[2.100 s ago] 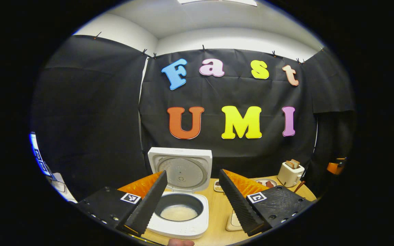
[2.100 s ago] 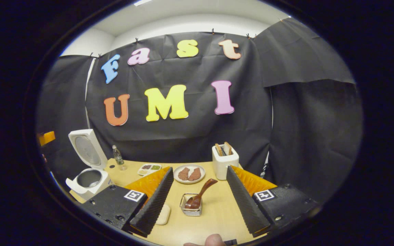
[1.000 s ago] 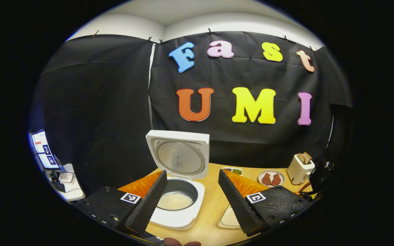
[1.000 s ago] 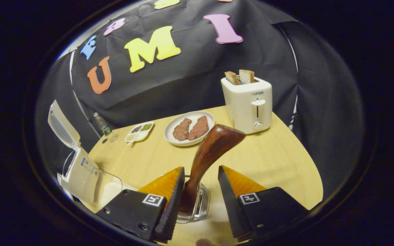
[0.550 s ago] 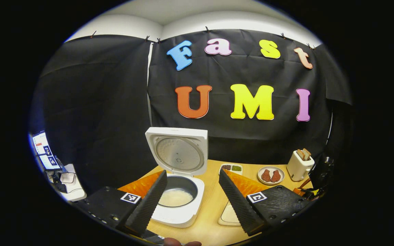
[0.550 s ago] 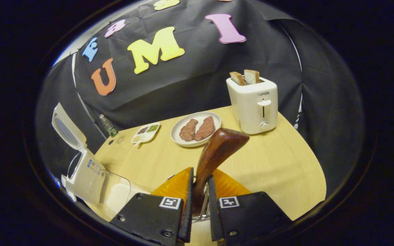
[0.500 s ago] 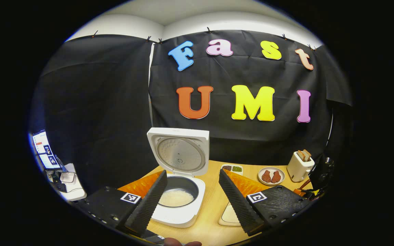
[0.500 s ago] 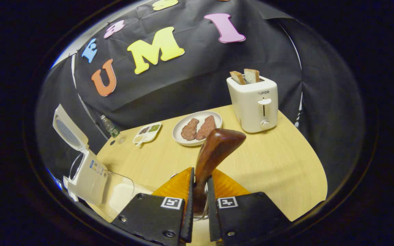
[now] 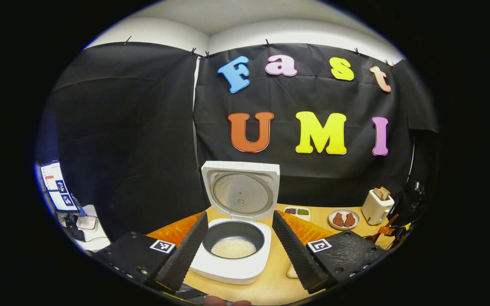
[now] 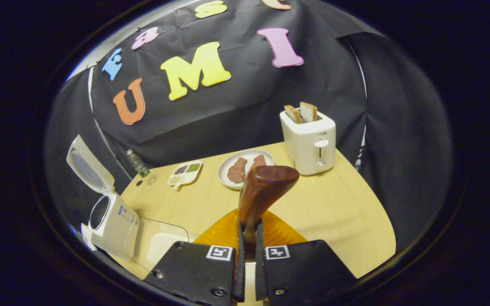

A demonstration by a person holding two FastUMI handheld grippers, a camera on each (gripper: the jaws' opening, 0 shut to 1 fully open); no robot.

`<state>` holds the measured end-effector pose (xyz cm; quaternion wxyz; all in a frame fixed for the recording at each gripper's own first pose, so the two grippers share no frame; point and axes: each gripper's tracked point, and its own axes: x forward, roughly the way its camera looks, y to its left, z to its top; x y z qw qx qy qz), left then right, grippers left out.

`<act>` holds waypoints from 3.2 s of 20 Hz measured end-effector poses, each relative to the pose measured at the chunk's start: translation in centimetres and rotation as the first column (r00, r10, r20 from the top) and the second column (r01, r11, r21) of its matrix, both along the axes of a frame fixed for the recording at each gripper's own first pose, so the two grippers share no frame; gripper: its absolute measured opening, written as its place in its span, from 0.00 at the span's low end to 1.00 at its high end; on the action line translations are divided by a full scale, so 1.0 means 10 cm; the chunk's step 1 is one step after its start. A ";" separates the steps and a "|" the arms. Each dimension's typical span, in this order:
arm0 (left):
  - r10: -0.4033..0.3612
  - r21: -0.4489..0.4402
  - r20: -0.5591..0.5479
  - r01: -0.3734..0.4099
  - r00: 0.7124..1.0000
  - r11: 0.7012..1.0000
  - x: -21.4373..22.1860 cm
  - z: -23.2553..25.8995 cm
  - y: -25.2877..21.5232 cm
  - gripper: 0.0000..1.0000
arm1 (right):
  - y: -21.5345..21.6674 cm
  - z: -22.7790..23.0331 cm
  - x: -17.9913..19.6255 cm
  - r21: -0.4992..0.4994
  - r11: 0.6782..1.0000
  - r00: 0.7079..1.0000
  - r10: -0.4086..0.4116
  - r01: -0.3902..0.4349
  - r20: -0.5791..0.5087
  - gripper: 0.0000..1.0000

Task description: Close the left gripper, press the button to open the rice cooker; take a wooden spoon from the chopstick holder with the right hand, scoop a spoonful of rice and pour it into the rice cooker, then put the wooden spoon back into the chopstick holder.

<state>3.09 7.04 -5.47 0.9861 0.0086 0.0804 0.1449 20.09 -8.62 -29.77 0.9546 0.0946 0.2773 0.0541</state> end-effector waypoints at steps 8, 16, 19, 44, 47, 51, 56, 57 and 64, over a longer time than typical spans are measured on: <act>-0.086 -0.009 0.028 0.087 0.996 0.996 -0.02 -0.10 0.55 0.97 | 0.91 0.85 -0.41 -0.077 0.996 0.989 0.050 -0.040 0.136 0.11; -0.203 -0.017 0.042 0.204 0.978 0.979 0.00 -0.21 0.82 0.95 | 1.86 0.15 -0.56 -0.301 0.947 0.980 0.153 -0.109 0.126 0.10; -0.243 -0.028 0.039 0.244 0.969 0.969 -0.01 -0.24 0.83 0.95 | 1.96 -0.22 -0.45 -0.346 0.936 0.991 0.105 -0.068 0.088 0.10; -0.182 -0.144 -0.040 0.174 0.983 0.974 -0.24 -0.48 1.10 0.95 | 2.44 -0.65 -0.62 0.363 0.925 0.983 -0.051 0.113 -0.175 0.10; -0.180 -0.118 -0.034 0.174 0.983 0.978 -0.21 -0.42 1.04 0.95 | 2.23 -0.63 -0.65 0.387 0.910 0.980 -0.080 0.147 -0.184 0.11; -0.166 -0.098 -0.026 0.163 0.986 0.982 -0.20 -0.35 0.90 0.95 | 1.93 -0.44 -0.65 0.400 0.906 0.985 -0.084 0.140 -0.154 0.11; -0.143 -0.091 -0.015 0.141 0.990 0.986 -0.19 -0.28 0.74 0.95 | 1.56 -0.06 -0.60 0.485 0.861 0.987 -0.103 0.152 -0.125 0.11; -0.139 -0.089 -0.010 0.138 0.990 0.987 -0.19 -0.25 0.72 0.95 | 1.52 0.02 -0.59 0.502 0.852 0.987 -0.105 0.151 -0.119 0.11; -0.106 -0.080 0.010 0.106 0.994 0.991 -0.27 -0.23 0.72 0.95 | 1.76 0.69 -0.60 0.629 0.776 0.999 -0.023 0.044 -0.042 0.10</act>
